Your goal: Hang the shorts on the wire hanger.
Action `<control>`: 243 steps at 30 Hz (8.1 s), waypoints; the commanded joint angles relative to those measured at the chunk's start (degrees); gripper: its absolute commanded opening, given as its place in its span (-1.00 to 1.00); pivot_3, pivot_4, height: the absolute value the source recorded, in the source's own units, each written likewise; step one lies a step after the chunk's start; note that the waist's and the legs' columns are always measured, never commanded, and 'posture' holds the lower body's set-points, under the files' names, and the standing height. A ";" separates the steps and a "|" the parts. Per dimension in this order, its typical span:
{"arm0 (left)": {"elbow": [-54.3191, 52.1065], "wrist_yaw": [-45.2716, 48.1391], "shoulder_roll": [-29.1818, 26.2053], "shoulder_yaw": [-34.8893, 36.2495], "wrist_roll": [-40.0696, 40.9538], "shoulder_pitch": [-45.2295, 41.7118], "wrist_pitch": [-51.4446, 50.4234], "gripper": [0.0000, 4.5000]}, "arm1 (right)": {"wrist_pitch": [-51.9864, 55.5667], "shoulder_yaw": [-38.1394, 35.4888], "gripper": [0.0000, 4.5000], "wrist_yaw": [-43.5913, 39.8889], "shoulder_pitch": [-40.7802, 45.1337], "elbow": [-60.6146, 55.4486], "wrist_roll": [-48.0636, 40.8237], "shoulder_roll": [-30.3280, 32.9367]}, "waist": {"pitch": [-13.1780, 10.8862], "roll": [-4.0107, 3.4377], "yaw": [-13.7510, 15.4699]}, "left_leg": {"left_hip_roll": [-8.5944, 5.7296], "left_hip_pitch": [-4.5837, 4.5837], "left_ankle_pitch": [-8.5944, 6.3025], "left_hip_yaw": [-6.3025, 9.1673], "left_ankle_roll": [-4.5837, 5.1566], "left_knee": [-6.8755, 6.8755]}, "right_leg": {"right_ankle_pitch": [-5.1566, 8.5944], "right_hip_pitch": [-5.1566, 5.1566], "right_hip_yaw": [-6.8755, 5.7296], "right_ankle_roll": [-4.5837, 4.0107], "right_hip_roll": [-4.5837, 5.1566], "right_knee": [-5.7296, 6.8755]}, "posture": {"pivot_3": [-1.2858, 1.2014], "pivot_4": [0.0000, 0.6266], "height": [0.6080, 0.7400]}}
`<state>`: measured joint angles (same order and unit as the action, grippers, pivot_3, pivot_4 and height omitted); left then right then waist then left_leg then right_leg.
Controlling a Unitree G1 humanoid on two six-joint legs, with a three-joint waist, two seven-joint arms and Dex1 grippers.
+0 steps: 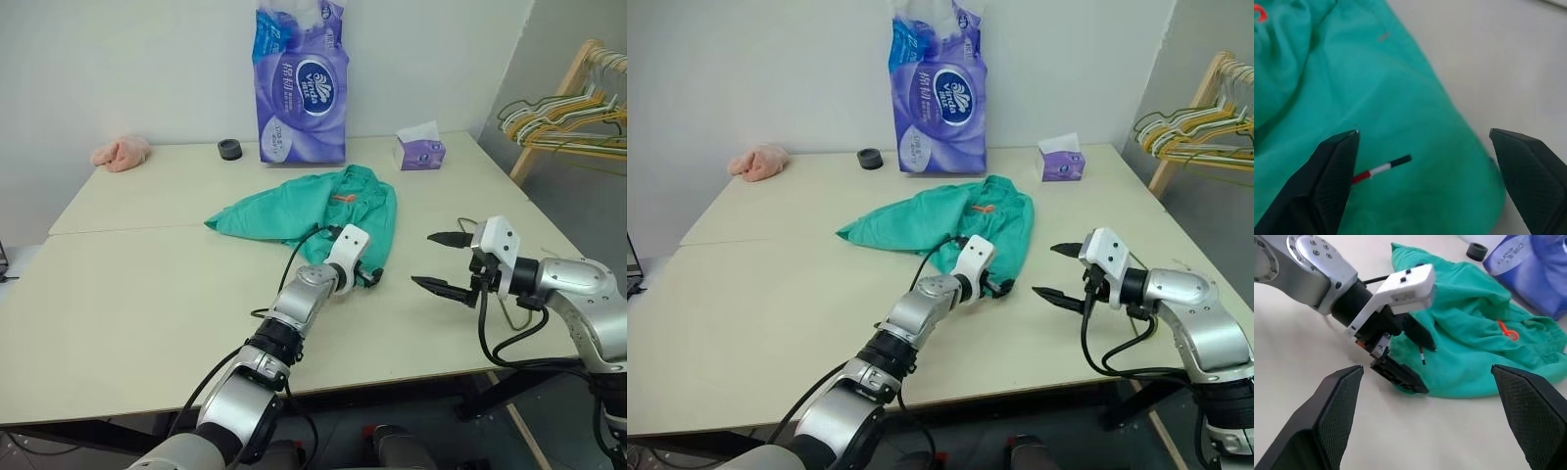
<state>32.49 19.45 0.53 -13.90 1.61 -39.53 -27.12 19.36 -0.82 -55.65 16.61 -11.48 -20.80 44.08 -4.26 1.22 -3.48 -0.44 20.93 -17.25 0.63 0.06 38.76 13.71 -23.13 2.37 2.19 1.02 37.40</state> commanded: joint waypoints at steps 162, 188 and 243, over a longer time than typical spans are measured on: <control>-29.75 33.17 -46.08 18.06 9.79 28.94 19.98 -1.00 | -30.52 19.35 -0.99 16.04 24.40 22.51 41.39 -18.22 | -0.69 -0.52 -1.23 | 0.66 -1.05 -0.06 0.17 -0.05 -0.70 | 0.17 0.69 -0.12 -0.87 -0.07 0.17 | -0.03 -0.82 1.00; -20.44 51.89 -53.35 4.47 9.24 3.50 11.98 -1.00 | 12.20 21.54 -0.99 -12.84 38.59 21.40 9.24 -6.68 | -1.33 -0.08 -1.02 | 0.13 -1.03 0.12 0.20 0.06 -0.61 | 0.63 0.56 -0.24 -0.76 -0.19 0.46 | -0.02 -0.88 1.00; -49.78 56.57 -77.13 16.11 15.83 47.19 10.69 -0.45 | -5.70 28.54 -0.24 -23.40 13.44 -9.81 20.24 0.68 | -1.21 0.47 -1.08 | -0.75 -0.39 -0.02 0.83 0.17 0.16 | 0.17 -0.41 -0.53 -0.37 0.90 1.30 | -0.03 -0.83 1.00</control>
<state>-15.62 75.45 -76.53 -0.07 16.30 7.47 -15.52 12.55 28.81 -76.92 29.77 -18.12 1.55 43.99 -5.46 1.69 -4.56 -1.18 20.54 -17.27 1.47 0.23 38.92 13.89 -23.55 1.84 1.83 1.92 38.71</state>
